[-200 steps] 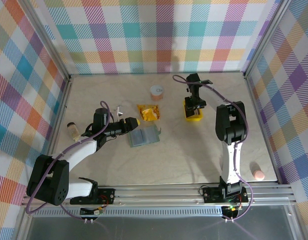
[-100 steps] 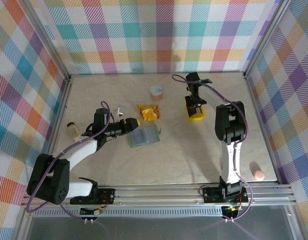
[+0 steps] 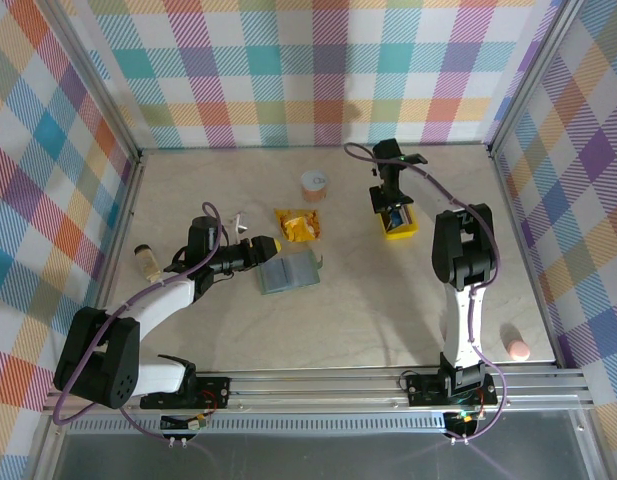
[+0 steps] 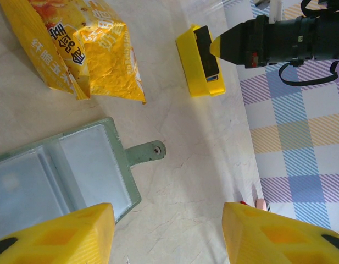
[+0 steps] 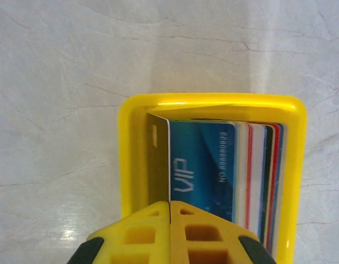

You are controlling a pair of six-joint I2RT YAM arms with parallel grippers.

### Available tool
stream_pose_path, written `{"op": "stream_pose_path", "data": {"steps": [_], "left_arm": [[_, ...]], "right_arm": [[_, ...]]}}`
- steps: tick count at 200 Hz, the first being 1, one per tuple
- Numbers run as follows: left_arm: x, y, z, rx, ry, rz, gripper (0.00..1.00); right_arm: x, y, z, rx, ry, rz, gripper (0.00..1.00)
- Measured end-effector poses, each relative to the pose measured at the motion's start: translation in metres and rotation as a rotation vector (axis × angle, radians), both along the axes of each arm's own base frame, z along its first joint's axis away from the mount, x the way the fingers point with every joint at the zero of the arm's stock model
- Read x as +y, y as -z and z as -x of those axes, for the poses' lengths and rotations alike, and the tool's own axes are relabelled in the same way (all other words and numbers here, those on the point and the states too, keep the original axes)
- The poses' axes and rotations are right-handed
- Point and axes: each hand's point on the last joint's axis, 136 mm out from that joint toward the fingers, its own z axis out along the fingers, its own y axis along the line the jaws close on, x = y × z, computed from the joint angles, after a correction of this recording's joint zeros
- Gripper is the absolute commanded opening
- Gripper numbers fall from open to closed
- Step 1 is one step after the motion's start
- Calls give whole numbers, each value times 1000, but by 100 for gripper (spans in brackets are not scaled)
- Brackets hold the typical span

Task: Put the credit cards into the card holder

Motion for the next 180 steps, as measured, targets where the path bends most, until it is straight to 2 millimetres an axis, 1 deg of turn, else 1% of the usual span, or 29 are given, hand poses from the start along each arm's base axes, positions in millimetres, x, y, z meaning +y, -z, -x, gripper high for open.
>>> {"op": "stream_pose_path", "data": {"steps": [14,28,66,75,88,108,141,162,180], "left_arm": [[0,0,0,0,0,0,54],[0,0,0,1,0,0,54],[0,1,1,4,0,-2,54],[0,1,1,6,0,-2,54],[0,1,1,6,0,-2,54],[0,1,1,6,0,-2,54],[0,1,1,6,0,-2,54],[0,2,1,9,0,-3,54],[0,2,1,10,0,-3,54]], "right_arm": [[-1,-4,1,-3,6,-4,0],[-5,-5,0,-4,20,-6,6],[-27,-4,-3,2,73,-6,40],[-31,-3,-3,3,78,-5,47],[-36,-3,-4,4,83,-1,53],[-40,-2,-5,0,85,6,58],[-38,2,-5,6,69,12,64],[-38,9,-5,22,66,17,65],[-39,20,-4,44,66,27,66]]}}
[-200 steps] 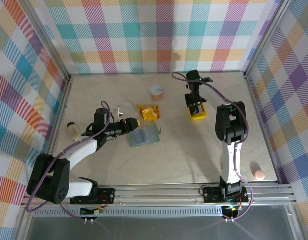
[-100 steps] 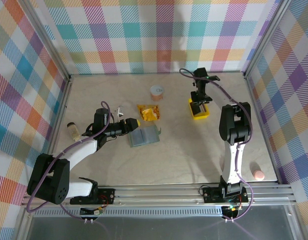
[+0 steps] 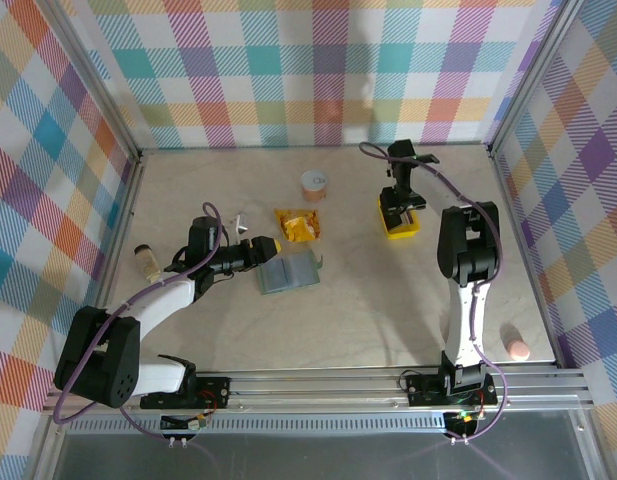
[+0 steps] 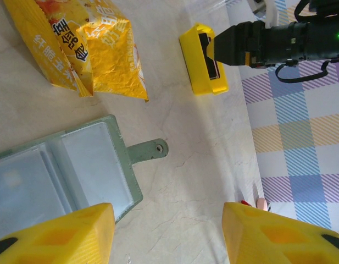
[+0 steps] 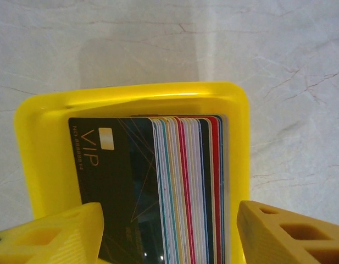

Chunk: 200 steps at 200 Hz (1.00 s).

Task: Put the credit cards into the card holder

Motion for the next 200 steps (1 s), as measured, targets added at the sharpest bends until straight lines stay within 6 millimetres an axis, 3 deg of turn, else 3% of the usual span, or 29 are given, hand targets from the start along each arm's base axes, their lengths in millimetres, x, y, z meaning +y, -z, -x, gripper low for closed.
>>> {"op": "stream_pose_path", "data": {"steps": [16,73,131,200], "left_arm": [[0,0,0,2,0,-1,54],[1,3,2,14,3,-9,54],[1,3,2,14,3,-9,54],[-1,3,1,15,6,-10,54]], "right_arm": [[-2,9,1,17,0,13,66],[-8,8,-2,10,0,57,53],[-10,7,-3,6,6,56,34],[-21,6,-7,-5,29,54,31]]}}
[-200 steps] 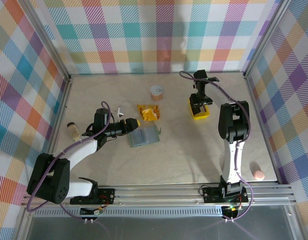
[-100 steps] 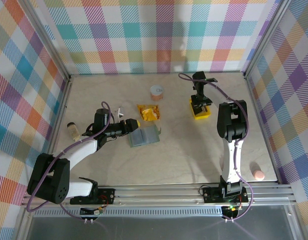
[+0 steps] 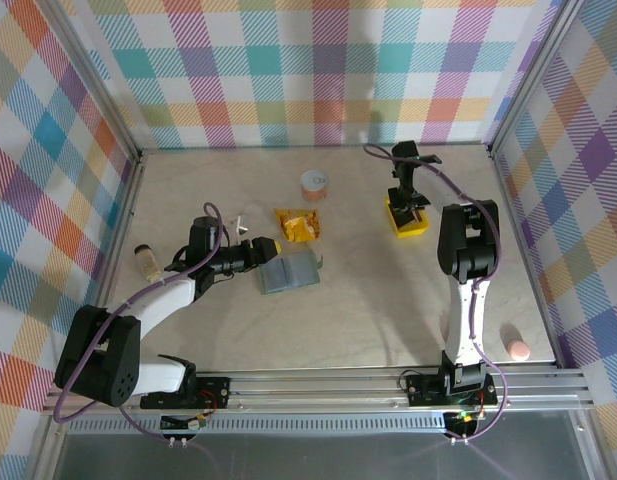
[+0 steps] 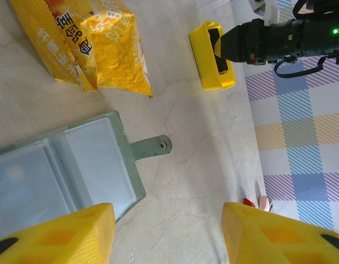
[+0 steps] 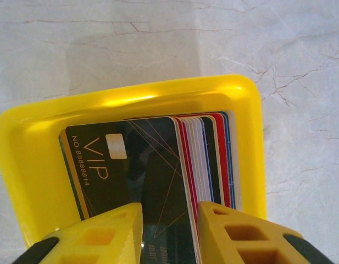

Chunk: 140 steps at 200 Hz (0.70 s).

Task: Put the credit cards into the card holder

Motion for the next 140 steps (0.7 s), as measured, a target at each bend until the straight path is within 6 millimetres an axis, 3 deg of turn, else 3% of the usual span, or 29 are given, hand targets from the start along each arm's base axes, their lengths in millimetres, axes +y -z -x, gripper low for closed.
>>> {"op": "stream_pose_path", "data": {"steps": [85,140], "left_arm": [[-4,3,-1,16,11,-7,54],[-4,4,-1,12,18,-16,54]], "right_arm": [[-18,-7,-9,-30,37,17,22],[-19,-7,-9,-32,40,8,16]]}}
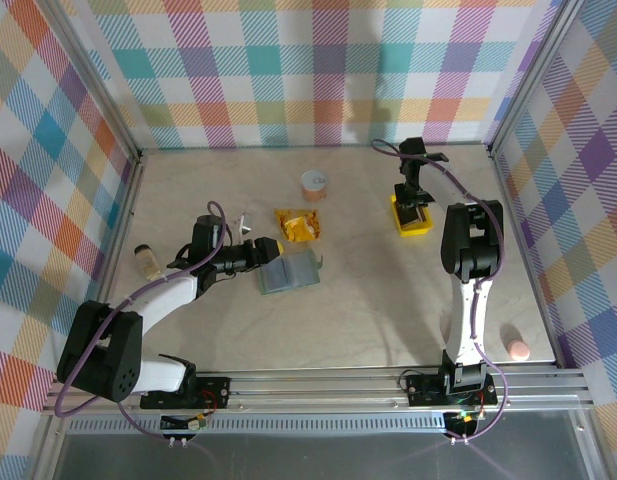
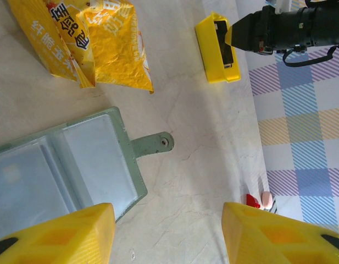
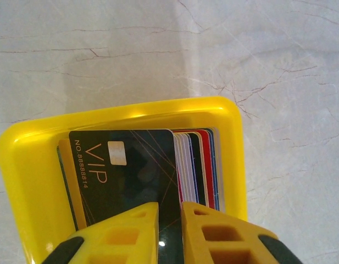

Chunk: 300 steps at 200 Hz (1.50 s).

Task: Put the credit cards into the card holder

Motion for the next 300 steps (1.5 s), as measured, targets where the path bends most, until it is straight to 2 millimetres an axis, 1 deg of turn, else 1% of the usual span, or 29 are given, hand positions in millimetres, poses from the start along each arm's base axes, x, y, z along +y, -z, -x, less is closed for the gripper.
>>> {"op": "stream_pose_path", "data": {"steps": [25,84,97,120,154,192,212,241,268,292,300], "left_arm": [[0,-1,0,-2,0,0,54],[-4,-1,0,-3,11,-1,54],[-4,0,0,0,14,-2,54],[-5,1,0,3,15,-3,54],[-7,1,1,3,21,-3,53],[-7,1,2,5,21,-4,53],[-7,1,2,5,21,-4,53],[-7,-6,4,-5,23,3,54],[-10,-19,8,-22,23,24,59],[-12,-33,11,-29,11,59,70],[-14,-39,10,-38,7,74,74]], "right_arm": [[0,0,0,1,0,-3,11],[1,-1,0,-1,-1,-12,4],[3,-3,0,-5,-1,-26,3],[7,-14,-2,-30,0,-58,0],[13,-28,-2,-56,-7,-105,0],[22,-29,0,-52,-7,-162,0],[25,-35,1,-57,0,-186,0],[27,-54,10,-89,21,-218,0],[28,-77,26,-136,43,-256,0],[29,-99,42,-185,58,-295,0],[31,-109,49,-210,62,-315,0]]}}
